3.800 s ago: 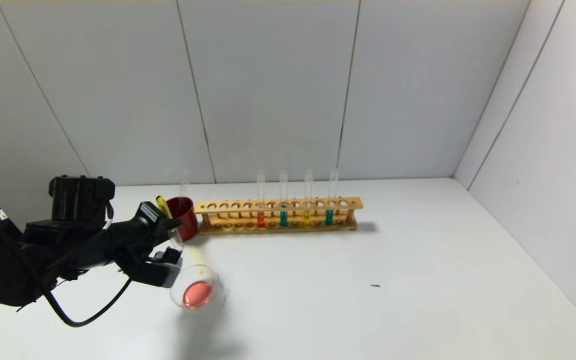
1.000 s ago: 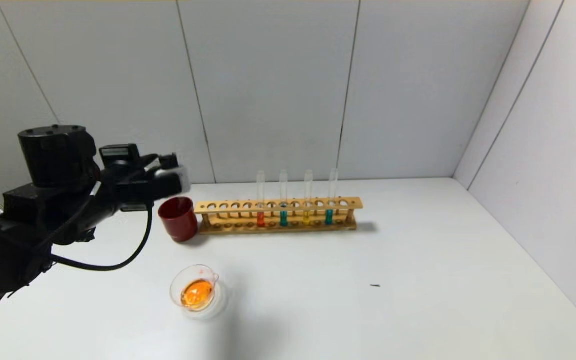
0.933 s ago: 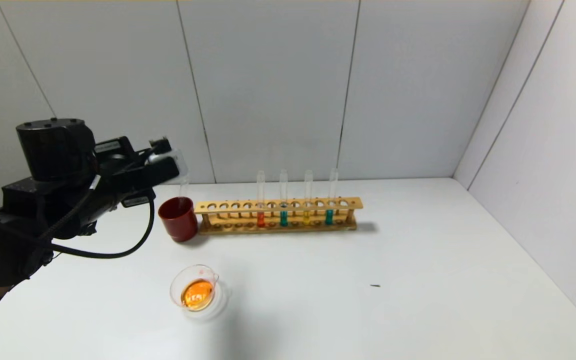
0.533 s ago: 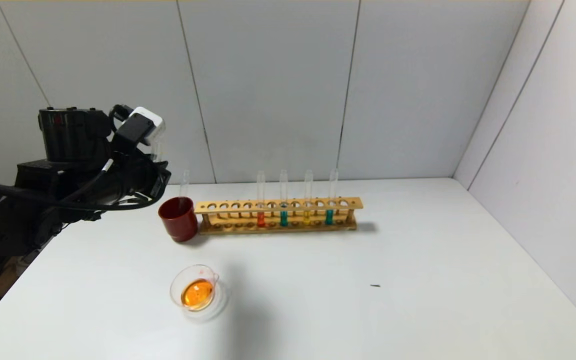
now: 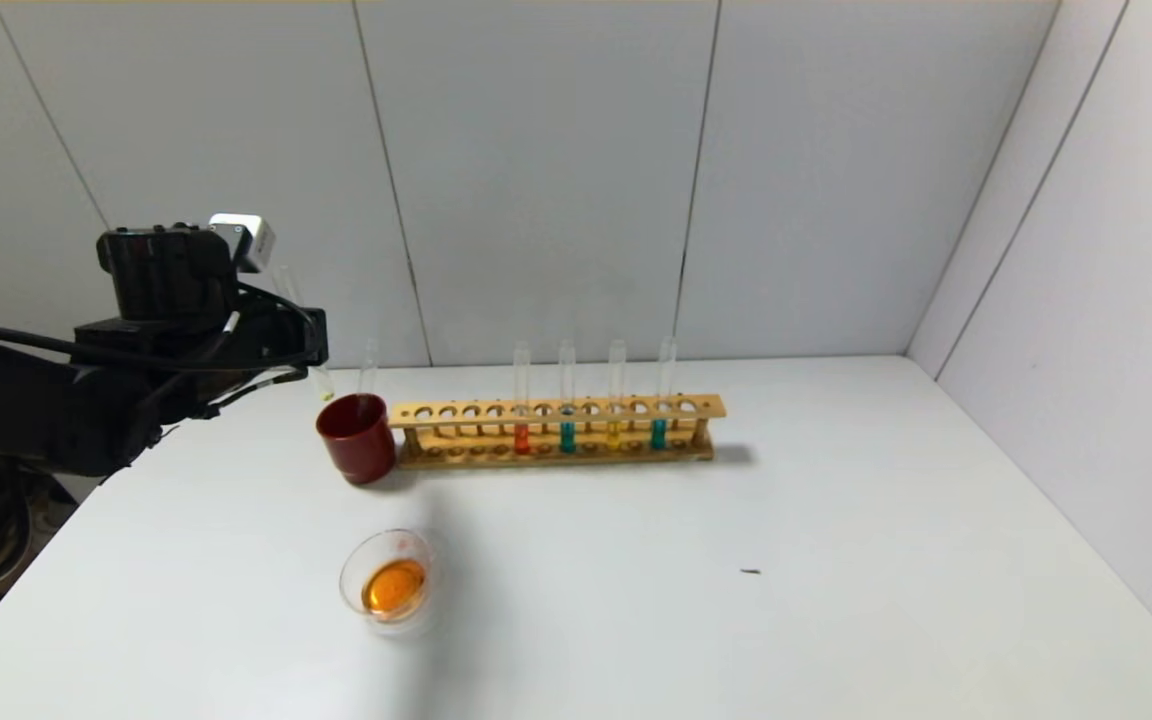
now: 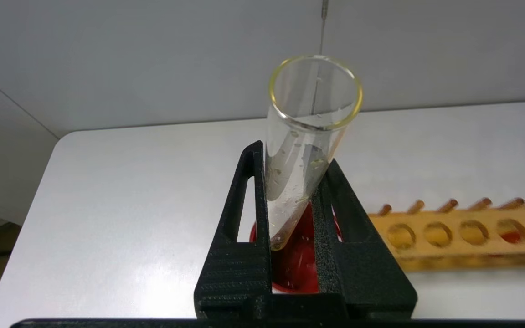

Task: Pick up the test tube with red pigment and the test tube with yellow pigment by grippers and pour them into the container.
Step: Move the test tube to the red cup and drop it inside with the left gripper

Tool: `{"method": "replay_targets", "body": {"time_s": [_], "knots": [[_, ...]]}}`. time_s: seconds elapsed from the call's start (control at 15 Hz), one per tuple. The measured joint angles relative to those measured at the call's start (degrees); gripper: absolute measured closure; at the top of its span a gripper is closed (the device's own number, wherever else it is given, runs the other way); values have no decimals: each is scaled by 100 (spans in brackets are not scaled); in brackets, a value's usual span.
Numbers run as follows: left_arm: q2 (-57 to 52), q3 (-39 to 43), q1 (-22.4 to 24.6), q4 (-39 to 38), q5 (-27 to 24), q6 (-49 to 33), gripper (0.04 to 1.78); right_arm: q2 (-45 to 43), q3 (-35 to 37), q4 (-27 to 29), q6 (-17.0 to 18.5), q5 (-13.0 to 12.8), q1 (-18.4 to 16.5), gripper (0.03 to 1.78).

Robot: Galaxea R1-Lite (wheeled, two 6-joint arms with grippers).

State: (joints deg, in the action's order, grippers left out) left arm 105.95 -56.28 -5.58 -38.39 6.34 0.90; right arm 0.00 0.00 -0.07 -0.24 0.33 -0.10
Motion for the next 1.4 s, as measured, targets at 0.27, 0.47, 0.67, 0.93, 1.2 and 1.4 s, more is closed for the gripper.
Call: {"method": "replay_targets", "body": {"time_s": [0.27,0.47,0.67,0.93,1.2,1.4], "knots": [[518,20,-23,-319,0,-61,151,0,0,0,2,-2,0,6],[646,59,-34,-345,2,-95,151,0,0,0,0,-2,0,6],[734,45,-43,-356,2,-139,151,0,0,0,0,-2,0,6],[830,44,-52,-362,2,-290,151,0,0,0,2,-2,0,6],[952,56,-48,-364,2,-316,151,0,0,0,0,-2,0,6],[984,66,-50,-444,2,-311,151,0,0,0,0,-2,0,6]]}}
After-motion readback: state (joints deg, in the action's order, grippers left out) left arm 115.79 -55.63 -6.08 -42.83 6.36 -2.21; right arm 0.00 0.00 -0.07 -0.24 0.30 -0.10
